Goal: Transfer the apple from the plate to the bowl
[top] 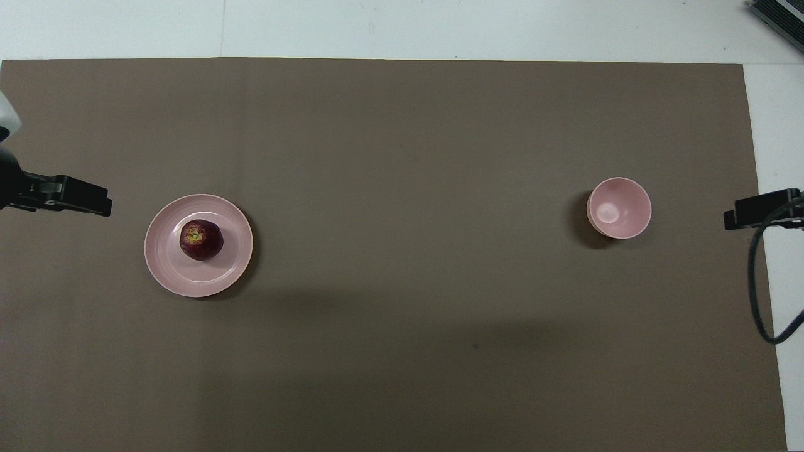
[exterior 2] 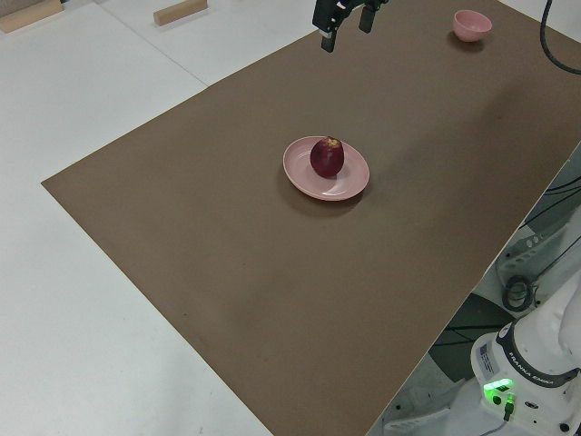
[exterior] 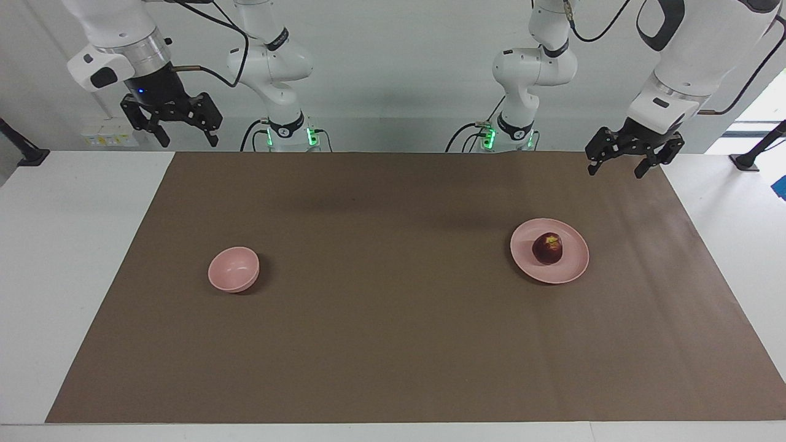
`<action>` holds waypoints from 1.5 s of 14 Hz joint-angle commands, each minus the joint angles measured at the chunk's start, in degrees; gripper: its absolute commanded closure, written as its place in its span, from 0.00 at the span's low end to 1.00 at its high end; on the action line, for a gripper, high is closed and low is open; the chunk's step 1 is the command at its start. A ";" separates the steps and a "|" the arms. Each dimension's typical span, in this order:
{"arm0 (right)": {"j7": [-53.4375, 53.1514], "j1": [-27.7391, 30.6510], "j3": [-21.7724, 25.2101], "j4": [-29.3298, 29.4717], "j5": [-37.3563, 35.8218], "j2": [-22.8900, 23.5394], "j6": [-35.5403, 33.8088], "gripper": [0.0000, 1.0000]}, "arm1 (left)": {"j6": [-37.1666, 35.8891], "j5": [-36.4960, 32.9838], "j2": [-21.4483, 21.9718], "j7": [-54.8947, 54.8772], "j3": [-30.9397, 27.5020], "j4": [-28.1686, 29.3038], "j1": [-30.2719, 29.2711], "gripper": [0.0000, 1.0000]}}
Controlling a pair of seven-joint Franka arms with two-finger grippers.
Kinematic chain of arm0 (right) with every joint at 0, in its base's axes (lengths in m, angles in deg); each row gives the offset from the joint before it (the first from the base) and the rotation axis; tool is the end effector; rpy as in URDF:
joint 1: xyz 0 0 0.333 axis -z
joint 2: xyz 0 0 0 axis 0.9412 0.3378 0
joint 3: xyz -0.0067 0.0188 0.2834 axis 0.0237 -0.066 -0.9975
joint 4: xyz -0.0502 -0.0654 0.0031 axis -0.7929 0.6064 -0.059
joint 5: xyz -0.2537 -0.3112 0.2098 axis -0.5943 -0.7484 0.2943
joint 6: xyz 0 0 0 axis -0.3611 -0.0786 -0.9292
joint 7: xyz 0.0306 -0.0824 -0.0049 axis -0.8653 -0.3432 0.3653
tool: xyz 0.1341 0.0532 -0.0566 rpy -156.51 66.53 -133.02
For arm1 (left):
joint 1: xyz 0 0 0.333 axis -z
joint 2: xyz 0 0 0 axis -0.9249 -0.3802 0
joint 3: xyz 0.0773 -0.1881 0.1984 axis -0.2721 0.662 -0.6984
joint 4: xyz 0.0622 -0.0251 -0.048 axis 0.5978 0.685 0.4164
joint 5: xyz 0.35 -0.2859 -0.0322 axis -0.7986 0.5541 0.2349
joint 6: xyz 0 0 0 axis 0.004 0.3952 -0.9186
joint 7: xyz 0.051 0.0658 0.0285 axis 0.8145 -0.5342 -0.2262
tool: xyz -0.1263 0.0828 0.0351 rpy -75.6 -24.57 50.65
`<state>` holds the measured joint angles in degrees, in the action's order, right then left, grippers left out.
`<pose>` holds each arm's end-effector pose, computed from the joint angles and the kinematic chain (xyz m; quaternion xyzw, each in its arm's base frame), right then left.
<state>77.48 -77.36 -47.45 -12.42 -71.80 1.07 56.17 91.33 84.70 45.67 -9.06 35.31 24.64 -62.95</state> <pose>0.5913 -0.0264 0.5907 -0.9998 0.0158 -0.0017 0.0142 0.6137 -0.0503 0.5457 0.9977 -0.0668 -0.0005 0.0086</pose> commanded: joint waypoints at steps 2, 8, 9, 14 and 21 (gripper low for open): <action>1.02 0.43 -0.10 -0.78 1.41 -0.65 0.65 0.00 | -1.54 -0.45 0.65 -0.56 0.36 -0.41 -0.92 0.00; 1.02 0.42 -0.10 -0.78 1.41 -0.65 0.65 0.00 | -1.02 -0.28 0.56 0.05 0.53 -0.41 -1.19 0.00; 1.02 0.42 -0.10 -0.78 1.41 -0.65 0.65 0.00 | -0.58 0.07 0.56 -0.20 0.53 -0.50 -0.67 0.00; 1.02 0.42 -0.10 -0.78 1.41 -0.65 0.65 0.00 | -1.54 0.16 0.65 -0.12 0.62 -0.32 -0.75 0.00; 1.02 0.42 -0.10 -0.78 1.41 -0.65 0.65 0.00 | -1.01 0.16 2.58 -0.47 0.62 3.28 -0.57 0.00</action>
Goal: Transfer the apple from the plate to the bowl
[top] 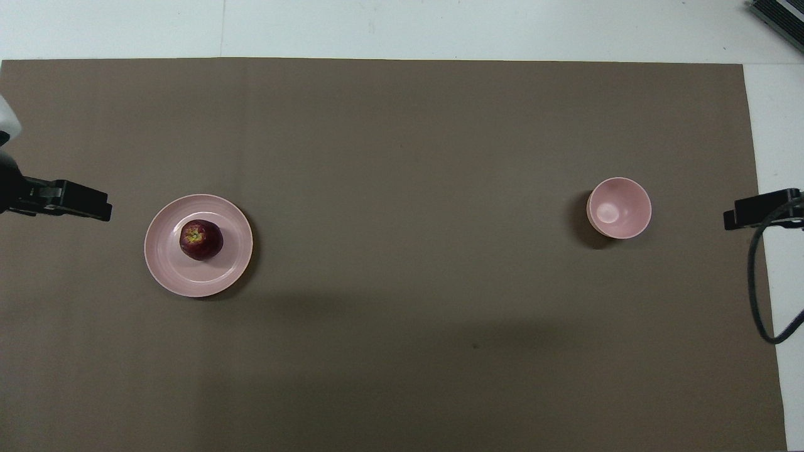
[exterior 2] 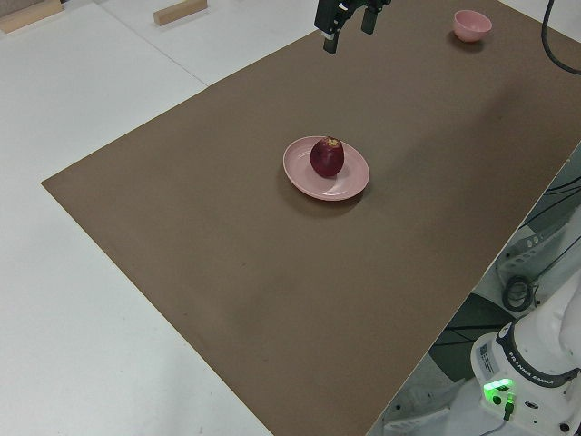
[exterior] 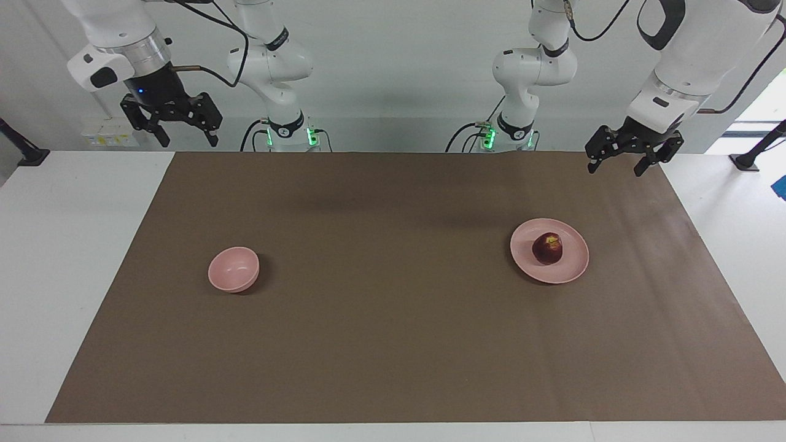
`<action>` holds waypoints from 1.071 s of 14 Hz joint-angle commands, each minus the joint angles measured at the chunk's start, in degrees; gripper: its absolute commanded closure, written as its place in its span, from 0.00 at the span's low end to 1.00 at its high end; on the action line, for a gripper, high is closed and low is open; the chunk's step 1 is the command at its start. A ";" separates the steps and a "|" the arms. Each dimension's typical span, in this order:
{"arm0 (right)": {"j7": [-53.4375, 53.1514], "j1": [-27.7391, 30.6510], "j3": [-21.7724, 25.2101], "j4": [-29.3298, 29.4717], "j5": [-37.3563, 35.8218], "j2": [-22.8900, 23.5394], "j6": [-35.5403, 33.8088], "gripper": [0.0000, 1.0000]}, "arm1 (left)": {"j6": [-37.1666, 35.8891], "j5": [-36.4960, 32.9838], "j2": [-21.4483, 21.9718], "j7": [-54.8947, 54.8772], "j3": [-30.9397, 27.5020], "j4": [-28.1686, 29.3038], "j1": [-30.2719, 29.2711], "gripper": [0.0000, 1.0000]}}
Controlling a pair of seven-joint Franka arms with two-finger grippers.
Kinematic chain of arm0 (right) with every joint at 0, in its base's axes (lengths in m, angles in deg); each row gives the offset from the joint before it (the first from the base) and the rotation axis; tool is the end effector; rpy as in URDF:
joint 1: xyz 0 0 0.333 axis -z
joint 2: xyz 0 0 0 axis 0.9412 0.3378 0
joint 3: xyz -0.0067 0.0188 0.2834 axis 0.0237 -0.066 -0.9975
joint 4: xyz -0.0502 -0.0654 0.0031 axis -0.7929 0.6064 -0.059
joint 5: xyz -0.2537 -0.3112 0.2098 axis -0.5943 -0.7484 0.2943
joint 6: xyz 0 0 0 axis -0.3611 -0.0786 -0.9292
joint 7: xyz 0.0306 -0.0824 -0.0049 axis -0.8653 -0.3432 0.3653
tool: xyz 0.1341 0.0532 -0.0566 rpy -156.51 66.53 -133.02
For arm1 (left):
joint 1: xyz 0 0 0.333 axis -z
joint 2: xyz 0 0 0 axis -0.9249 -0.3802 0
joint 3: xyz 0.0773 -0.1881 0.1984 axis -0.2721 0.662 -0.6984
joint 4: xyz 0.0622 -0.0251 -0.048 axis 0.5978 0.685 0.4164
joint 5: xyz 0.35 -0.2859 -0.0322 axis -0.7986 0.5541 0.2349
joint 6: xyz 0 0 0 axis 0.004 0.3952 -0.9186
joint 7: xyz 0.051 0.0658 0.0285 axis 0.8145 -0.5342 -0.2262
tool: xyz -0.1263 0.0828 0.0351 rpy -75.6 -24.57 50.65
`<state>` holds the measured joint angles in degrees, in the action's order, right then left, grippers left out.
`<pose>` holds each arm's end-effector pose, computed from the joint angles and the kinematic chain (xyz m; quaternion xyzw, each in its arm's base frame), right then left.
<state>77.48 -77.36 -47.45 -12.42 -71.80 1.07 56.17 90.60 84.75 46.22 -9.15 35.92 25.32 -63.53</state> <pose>0.5913 -0.0264 0.5907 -0.9998 0.0158 -0.0017 0.0142 0.6088 -0.0505 0.5442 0.9976 -0.0679 -0.0080 0.0089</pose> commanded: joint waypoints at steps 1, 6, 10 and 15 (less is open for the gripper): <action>1.02 0.42 -0.10 -0.78 1.41 -0.65 0.65 0.00 | -0.28 0.20 2.47 -0.46 0.09 3.29 0.01 0.00; 1.02 0.42 -0.10 -0.78 1.41 -0.65 0.65 0.00 | 0.42 0.20 3.36 -0.11 0.00 6.71 0.09 0.00; 1.02 0.42 -0.10 -0.78 1.41 -0.65 0.65 0.00 | 2.53 0.20 3.44 -0.47 0.00 8.30 -0.26 0.00; 1.02 0.43 -0.10 -0.78 1.41 -0.65 0.65 0.00 | 6.39 0.20 3.53 -0.64 0.09 11.64 -0.34 0.00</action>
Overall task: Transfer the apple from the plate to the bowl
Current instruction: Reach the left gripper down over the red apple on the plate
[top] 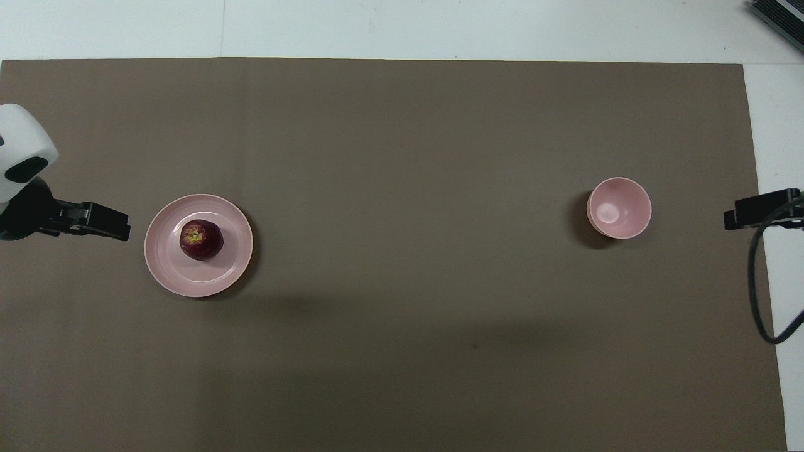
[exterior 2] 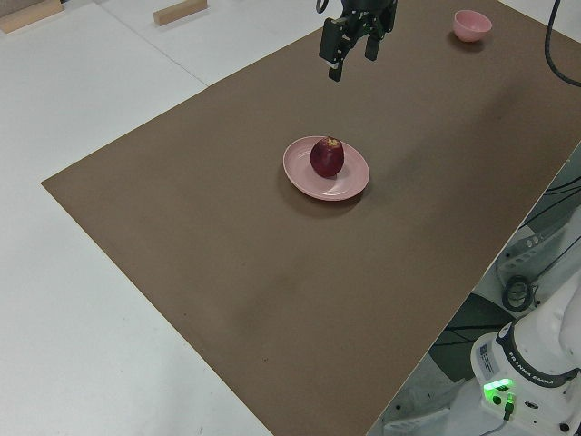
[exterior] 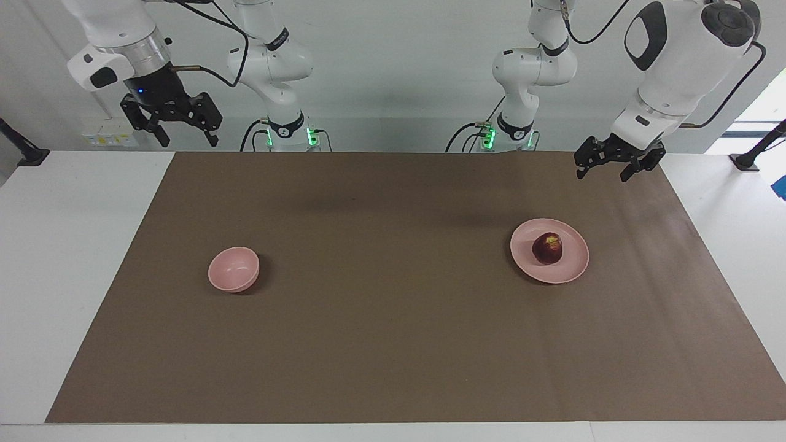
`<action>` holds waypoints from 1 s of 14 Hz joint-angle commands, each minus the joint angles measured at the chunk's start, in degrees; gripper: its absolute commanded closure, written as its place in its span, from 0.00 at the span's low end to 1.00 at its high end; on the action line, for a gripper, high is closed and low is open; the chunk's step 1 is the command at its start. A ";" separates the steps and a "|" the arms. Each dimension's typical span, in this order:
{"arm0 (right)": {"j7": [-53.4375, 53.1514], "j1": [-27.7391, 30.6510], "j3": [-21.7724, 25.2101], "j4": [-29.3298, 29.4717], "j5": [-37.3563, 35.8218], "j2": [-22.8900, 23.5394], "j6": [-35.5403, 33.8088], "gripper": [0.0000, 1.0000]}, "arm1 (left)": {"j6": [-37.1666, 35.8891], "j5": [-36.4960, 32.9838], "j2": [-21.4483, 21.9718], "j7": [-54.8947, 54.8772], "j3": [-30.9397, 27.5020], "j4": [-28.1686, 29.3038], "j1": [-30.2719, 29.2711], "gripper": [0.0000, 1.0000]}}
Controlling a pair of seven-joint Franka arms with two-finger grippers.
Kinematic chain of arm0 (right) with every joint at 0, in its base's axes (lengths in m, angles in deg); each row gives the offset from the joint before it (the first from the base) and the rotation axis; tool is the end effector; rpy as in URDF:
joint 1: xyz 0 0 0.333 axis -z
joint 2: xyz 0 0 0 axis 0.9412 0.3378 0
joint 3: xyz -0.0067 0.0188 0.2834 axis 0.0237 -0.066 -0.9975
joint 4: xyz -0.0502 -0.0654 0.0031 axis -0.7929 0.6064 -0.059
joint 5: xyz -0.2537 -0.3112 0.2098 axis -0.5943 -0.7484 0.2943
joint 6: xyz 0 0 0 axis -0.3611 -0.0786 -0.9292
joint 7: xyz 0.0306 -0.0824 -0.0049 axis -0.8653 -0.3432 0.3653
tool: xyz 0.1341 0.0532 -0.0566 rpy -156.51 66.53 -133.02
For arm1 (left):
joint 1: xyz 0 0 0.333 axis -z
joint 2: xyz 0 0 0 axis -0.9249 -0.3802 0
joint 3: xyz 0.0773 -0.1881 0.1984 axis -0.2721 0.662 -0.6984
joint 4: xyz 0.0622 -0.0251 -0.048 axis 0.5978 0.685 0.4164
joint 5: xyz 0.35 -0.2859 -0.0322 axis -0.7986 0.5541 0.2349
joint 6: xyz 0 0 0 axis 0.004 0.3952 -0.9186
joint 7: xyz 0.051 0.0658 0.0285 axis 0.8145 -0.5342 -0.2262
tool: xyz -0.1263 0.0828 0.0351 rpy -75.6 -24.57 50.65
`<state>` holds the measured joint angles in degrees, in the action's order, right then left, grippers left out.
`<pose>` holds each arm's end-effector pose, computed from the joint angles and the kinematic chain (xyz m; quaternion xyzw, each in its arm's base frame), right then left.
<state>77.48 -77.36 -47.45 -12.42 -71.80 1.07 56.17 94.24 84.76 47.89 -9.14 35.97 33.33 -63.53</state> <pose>0.5913 -0.0264 0.5907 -0.9998 0.0158 -0.0017 0.0142 0.5994 -0.0502 0.4928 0.9972 -0.0674 -0.0316 0.0086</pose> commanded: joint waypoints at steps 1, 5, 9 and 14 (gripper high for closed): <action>1.02 0.51 -0.10 -0.78 1.41 -0.65 0.65 0.00 | 3.36 0.19 1.86 -0.65 -0.04 4.60 -0.43 0.00; 1.02 0.42 -0.10 -0.78 1.41 -0.65 0.65 0.00 | 6.26 0.19 1.86 -0.65 -0.05 7.58 -0.43 0.00; 1.02 0.51 -0.10 -0.78 1.41 -0.65 0.65 0.00 | 11.87 0.19 1.42 -0.65 -0.05 11.45 -0.08 0.00; 1.02 0.42 -0.10 -0.78 1.41 -0.65 0.65 0.00 | 18.64 0.19 0.98 -0.04 0.04 16.11 0.09 0.00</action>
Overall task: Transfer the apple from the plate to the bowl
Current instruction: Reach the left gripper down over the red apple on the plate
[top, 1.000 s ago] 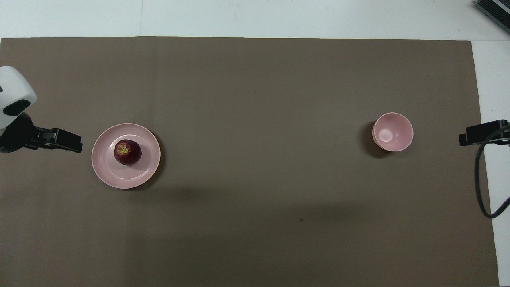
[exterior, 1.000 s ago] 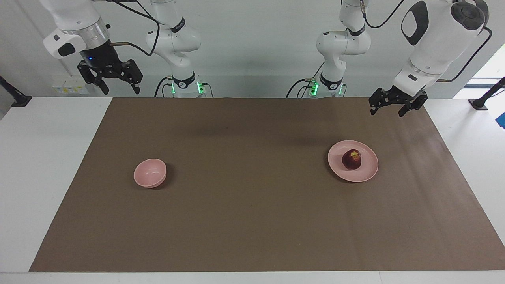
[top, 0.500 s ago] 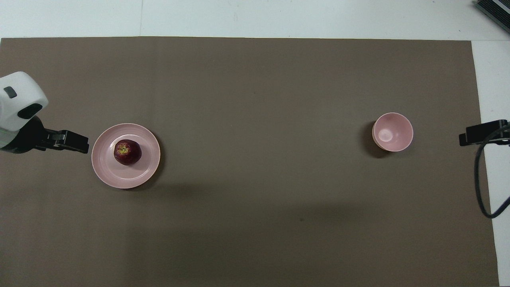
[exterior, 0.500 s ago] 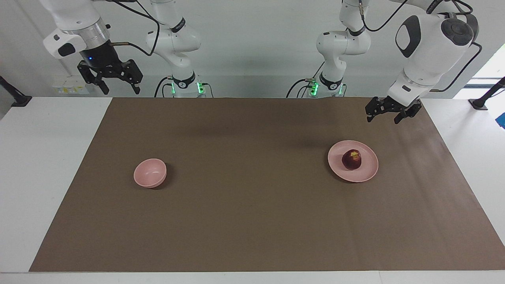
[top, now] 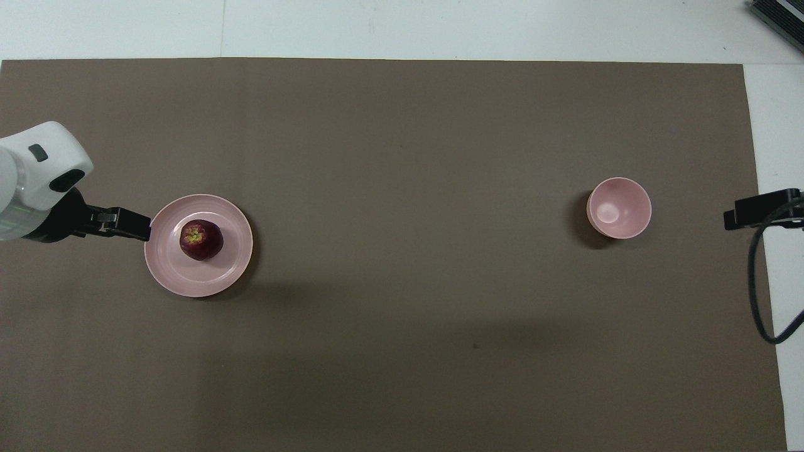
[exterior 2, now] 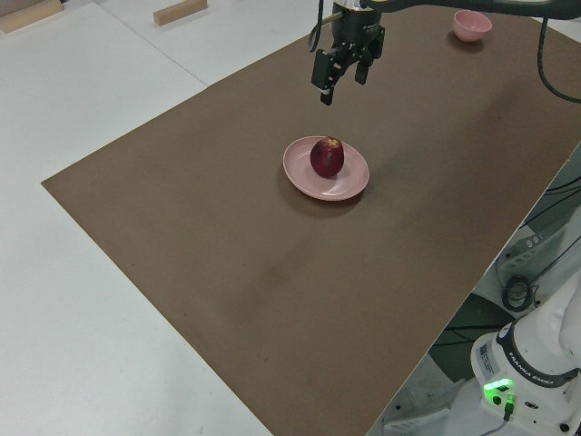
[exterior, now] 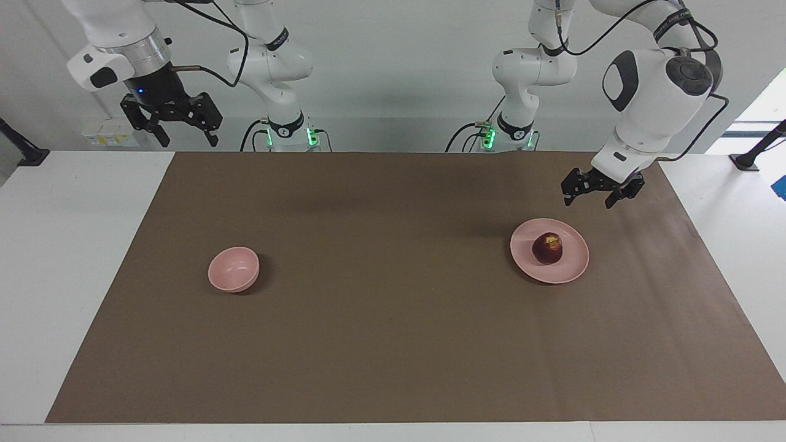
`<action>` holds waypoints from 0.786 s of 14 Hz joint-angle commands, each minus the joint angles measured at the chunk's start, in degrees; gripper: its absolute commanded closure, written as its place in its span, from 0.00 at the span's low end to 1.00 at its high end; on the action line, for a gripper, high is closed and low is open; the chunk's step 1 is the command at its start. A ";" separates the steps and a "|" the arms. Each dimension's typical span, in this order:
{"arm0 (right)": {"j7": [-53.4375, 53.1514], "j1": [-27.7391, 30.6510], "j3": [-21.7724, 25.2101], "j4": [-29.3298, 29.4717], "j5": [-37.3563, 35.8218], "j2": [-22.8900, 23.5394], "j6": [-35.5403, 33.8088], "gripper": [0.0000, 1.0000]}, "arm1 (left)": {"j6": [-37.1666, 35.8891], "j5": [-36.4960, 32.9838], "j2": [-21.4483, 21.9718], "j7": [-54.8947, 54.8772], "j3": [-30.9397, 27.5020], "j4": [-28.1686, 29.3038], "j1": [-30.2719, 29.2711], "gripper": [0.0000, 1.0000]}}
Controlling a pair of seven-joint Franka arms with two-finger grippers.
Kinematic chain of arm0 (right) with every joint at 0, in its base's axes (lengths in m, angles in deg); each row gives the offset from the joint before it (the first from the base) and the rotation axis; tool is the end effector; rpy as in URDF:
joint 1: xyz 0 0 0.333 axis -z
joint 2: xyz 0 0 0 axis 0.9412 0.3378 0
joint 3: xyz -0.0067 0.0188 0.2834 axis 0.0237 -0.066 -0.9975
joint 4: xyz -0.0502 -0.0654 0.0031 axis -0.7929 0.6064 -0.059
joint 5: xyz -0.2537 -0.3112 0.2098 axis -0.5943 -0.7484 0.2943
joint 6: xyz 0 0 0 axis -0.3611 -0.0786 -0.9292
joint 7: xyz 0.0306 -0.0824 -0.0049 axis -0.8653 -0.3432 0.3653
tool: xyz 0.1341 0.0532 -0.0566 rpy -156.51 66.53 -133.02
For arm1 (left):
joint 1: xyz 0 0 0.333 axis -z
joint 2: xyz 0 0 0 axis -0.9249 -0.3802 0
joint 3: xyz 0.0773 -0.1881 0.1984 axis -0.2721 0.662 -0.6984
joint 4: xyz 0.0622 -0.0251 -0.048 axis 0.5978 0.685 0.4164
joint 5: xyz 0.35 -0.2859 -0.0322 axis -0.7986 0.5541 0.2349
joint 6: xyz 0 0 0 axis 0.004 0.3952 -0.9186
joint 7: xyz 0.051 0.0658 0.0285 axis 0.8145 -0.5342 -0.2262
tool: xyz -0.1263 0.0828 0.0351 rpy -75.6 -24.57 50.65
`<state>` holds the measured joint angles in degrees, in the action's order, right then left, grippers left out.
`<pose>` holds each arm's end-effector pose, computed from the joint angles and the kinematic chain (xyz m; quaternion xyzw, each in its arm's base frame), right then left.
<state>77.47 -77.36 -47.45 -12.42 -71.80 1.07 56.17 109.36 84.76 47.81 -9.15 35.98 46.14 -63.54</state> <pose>0.5913 -0.0264 0.5907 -0.9998 0.0159 -0.0017 0.0142 0.6020 -0.0498 0.3943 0.9978 -0.0654 -0.0121 0.0084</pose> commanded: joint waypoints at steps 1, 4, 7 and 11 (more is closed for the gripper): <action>1.02 0.42 -0.10 -0.78 1.41 -0.65 0.65 0.00 | 5.20 0.19 1.14 0.14 0.04 4.53 0.19 0.00; 1.02 0.42 -0.10 -0.78 1.41 -0.65 0.65 0.00 | 8.54 0.19 -1.74 0.15 0.04 5.68 0.63 0.00; 1.02 0.42 -0.10 -0.78 1.41 -0.65 0.65 0.00 | 14.33 0.19 -6.05 0.67 0.04 6.56 1.68 0.00; 1.02 0.42 -0.10 -0.78 1.41 -0.65 0.65 0.00 | 19.54 0.19 -9.75 4.01 -0.05 7.97 3.80 0.00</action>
<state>77.47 -77.36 -47.45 -12.42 -71.80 1.07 56.17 126.54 84.80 38.99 -6.34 36.63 53.01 -61.02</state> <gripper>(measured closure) 0.000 0.000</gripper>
